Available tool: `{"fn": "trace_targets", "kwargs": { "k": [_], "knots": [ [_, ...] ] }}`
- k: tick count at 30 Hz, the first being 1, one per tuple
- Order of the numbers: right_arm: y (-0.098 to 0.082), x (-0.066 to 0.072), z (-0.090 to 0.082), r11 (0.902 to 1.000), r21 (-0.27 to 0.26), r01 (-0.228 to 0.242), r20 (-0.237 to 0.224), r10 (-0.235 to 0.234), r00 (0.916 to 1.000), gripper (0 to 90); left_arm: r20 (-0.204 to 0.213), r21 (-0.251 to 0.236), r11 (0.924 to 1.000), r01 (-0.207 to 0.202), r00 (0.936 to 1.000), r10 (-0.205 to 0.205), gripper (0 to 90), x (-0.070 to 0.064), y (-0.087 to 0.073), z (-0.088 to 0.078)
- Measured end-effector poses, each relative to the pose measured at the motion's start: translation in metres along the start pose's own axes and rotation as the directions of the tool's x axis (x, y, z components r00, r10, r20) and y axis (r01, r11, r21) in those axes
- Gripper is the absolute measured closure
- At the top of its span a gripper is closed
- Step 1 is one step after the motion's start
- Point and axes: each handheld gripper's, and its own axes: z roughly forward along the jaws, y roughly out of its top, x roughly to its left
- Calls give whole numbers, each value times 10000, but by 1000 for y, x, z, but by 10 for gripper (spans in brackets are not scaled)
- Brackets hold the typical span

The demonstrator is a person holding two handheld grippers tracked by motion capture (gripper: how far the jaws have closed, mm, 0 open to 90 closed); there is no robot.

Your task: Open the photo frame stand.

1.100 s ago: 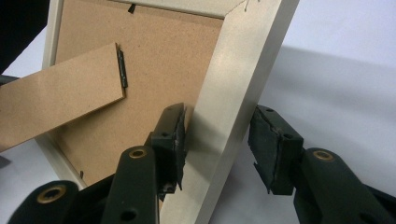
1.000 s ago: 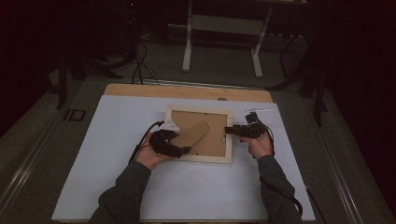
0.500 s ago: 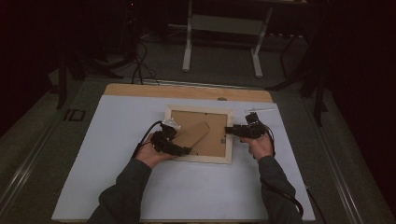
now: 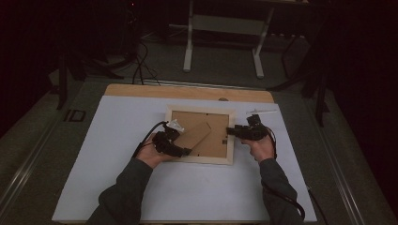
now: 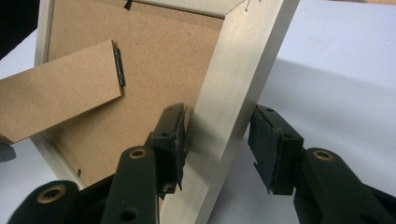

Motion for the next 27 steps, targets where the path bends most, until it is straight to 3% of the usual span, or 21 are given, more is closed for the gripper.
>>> {"fn": "trace_targets", "kwargs": {
  "k": [13,27],
  "knots": [
    [4,2,-7,9989,-432,155,570,-130,9983,579,-616,117,9988,-469,9970,475,526,-6,12,5],
    [9,6,-14,9935,-1090,323,1300,-180,9913,601,-974,104,9989,-466,9941,474,560,-5,24,9]
  ]
}}
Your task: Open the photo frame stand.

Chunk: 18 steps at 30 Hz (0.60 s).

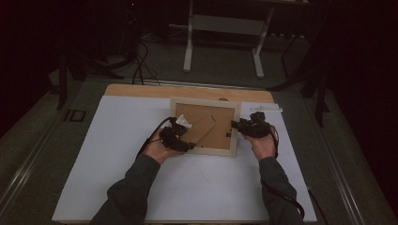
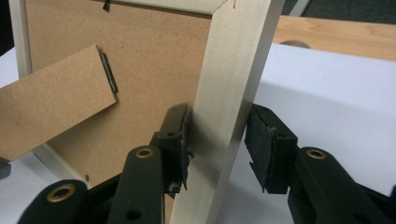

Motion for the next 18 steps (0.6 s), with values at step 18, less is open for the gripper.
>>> {"fn": "trace_targets", "kwargs": {
  "k": [18],
  "knots": [
    [5,4,-6,9975,-689,180,503,-145,9986,619,-807,79,9999,-121,9967,127,590,0,8,9]
  ]
}}
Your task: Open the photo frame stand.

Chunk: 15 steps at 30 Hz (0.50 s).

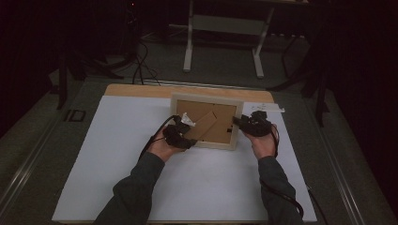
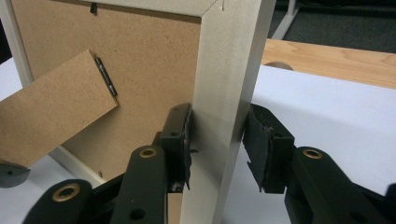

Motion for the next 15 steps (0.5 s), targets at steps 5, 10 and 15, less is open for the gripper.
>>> {"fn": "trace_targets", "kwargs": {
  "k": [5,10,15],
  "knots": [
    [1,1,-2,9999,-99,64,-14,-64,10000,621,-238,57,10000,-40,9997,42,594,1,0,2],
    [1,2,-4,9997,-209,120,-12,-120,9999,623,-360,7,10000,-46,9993,46,597,2,0,3],
    [-2,3,-6,9993,-367,58,-12,-59,10000,624,-445,-43,10000,-69,9990,67,596,1,0,4]
  ]
}}
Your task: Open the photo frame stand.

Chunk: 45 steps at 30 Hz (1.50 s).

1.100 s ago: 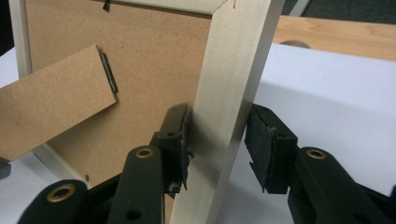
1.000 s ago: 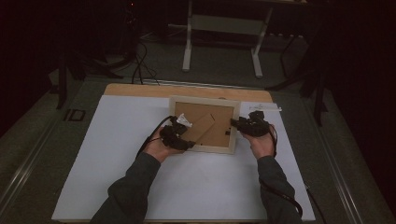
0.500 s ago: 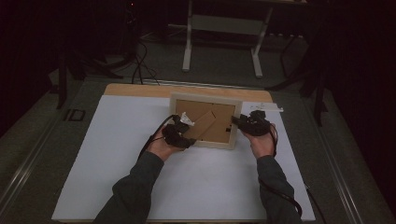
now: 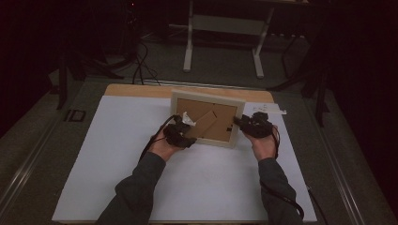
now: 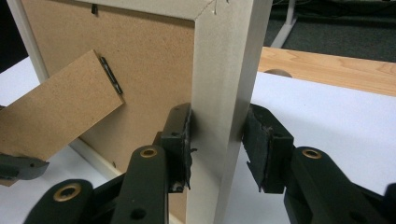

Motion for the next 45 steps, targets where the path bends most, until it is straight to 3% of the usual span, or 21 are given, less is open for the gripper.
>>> {"fn": "trace_targets", "kwargs": {
  "k": [10,22,27,34,45],
  "knots": [
    [-3,3,-6,9996,-83,263,148,-262,9995,624,-181,-215,9997,-126,9998,122,596,-4,-3,1],
    [-10,12,-20,9955,-130,940,-75,-941,9955,624,-242,-888,9959,-148,9996,127,609,-20,-23,-2],
    [-14,14,-25,9932,-73,1158,-299,-1160,9928,620,190,-1285,9917,-25,9998,50,612,-26,-27,-5],
    [-21,16,-31,9919,-156,1260,-559,-1266,9904,610,275,-1457,9890,-244,9992,287,622,-38,-29,-8],
    [-27,20,-36,9910,-289,1310,-559,-1325,9896,607,541,-1782,9832,-385,9973,488,693,-49,-35,-14]
  ]
}}
